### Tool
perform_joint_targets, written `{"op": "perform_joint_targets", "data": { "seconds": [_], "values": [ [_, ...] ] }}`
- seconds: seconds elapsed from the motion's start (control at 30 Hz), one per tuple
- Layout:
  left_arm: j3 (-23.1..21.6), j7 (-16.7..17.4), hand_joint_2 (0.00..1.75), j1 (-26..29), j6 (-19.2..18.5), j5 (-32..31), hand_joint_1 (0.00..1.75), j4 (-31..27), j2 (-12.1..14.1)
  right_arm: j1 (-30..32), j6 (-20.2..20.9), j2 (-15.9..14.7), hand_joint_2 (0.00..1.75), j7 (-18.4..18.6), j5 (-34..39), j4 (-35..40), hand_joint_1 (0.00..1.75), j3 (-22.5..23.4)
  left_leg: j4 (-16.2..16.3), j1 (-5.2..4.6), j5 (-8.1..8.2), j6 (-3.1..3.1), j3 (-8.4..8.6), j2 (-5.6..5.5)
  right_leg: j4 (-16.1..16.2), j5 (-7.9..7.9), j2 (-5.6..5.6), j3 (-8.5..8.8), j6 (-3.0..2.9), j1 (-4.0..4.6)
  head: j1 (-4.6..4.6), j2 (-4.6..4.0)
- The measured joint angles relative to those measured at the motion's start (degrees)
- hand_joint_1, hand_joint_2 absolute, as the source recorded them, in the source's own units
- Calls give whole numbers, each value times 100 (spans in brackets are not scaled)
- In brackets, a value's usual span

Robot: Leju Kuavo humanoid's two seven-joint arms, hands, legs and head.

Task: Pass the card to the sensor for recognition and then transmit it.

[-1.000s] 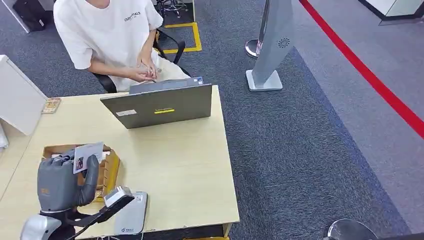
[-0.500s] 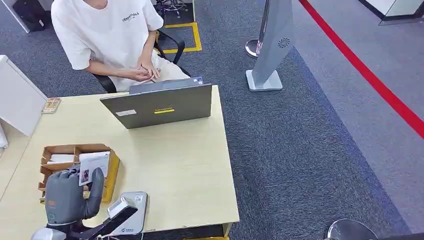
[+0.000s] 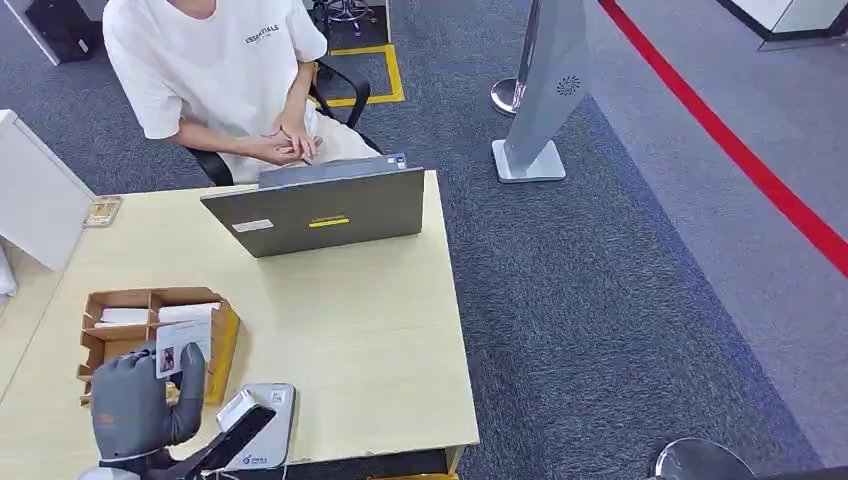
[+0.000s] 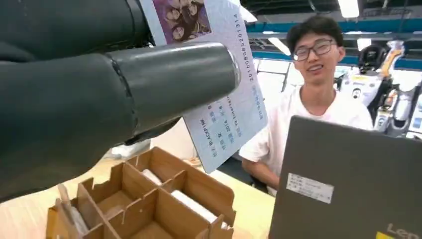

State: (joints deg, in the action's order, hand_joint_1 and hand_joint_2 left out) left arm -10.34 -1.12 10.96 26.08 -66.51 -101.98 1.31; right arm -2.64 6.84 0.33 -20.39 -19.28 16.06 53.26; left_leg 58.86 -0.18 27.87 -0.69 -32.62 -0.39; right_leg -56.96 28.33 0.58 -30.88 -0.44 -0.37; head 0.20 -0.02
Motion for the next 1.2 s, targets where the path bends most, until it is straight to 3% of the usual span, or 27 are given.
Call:
{"op": "perform_joint_targets", "data": {
  "seconds": [0.6, 1.07, 1.2],
  "values": [
    [100, 298, 0, 10, -354, -18, 175, 730, -157, -3, 28, 31, 0, 46, -267, 2, 0, 271, 0, 0, 0, 0, -1, 0, 0, 0, -2, 0, 0, 0, 0, 0],
    [11, 383, 0, -51, -1189, 48, 175, 1355, -127, -37, 129, 33, 0, 44, -553, 2, 0, 437, 0, 0, 0, 0, 0, 1, 0, 0, -1, -1, 0, 0, 0, 0],
    [-92, 422, 0, -74, -1270, 50, 175, 1495, -92, -39, 140, 33, 0, 42, -577, 2, 0, 459, 0, -1, 0, 0, 0, 1, 0, 0, -1, -1, 0, 0, -2, 0]
  ]
}}
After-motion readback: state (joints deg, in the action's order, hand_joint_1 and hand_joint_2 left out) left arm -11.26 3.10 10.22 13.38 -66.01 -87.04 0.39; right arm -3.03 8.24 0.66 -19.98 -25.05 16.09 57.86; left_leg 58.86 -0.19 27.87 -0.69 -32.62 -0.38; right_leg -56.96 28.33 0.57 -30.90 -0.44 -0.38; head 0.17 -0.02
